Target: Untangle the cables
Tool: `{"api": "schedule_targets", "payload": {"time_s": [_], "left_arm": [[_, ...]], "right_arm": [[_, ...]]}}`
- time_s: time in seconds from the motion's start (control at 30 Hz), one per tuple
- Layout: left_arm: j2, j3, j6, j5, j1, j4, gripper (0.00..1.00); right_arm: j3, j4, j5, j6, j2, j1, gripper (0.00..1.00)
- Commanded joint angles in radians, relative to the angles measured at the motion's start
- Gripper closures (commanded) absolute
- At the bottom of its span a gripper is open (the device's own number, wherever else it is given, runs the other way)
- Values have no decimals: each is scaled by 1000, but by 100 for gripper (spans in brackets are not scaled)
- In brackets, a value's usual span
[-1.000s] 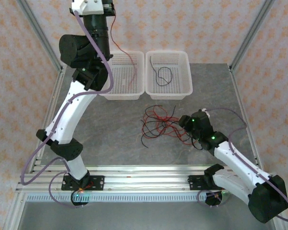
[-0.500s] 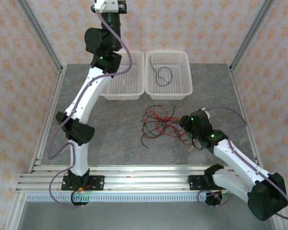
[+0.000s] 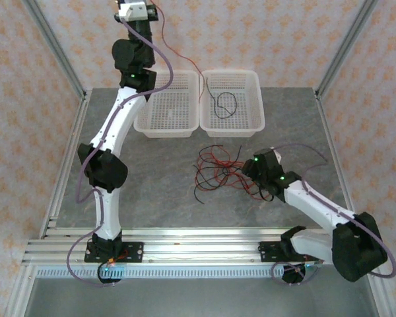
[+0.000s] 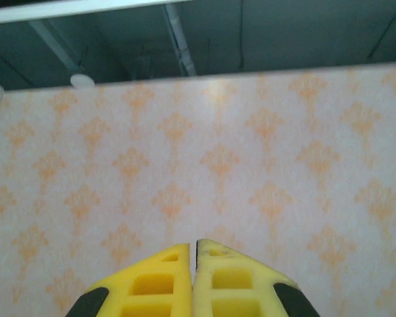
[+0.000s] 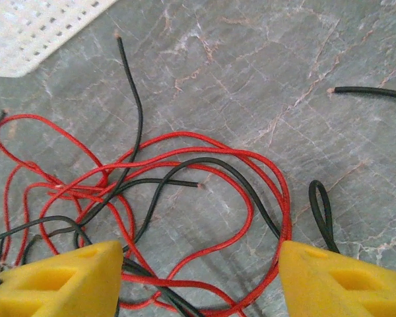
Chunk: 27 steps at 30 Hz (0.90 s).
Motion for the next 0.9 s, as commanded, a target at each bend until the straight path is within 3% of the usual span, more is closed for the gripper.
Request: {"api": "schedule_targets", "payload": {"time_s": [0.0, 0.33, 0.6, 0.87], "left_arm": [[18, -132, -14, -4, 14, 113, 100], [2, -350, -32, -66, 30, 215, 100], [-72, -650, -122, -83, 32, 228, 100], [-81, -806, -223, -172, 5, 23, 100]], "right_arm": [[3, 38, 8, -21, 47, -7, 37], [35, 30, 14, -37, 104, -8, 37], [-5, 51, -11, -18, 72, -8, 37], [-43, 40, -15, -7, 8, -8, 37]]}}
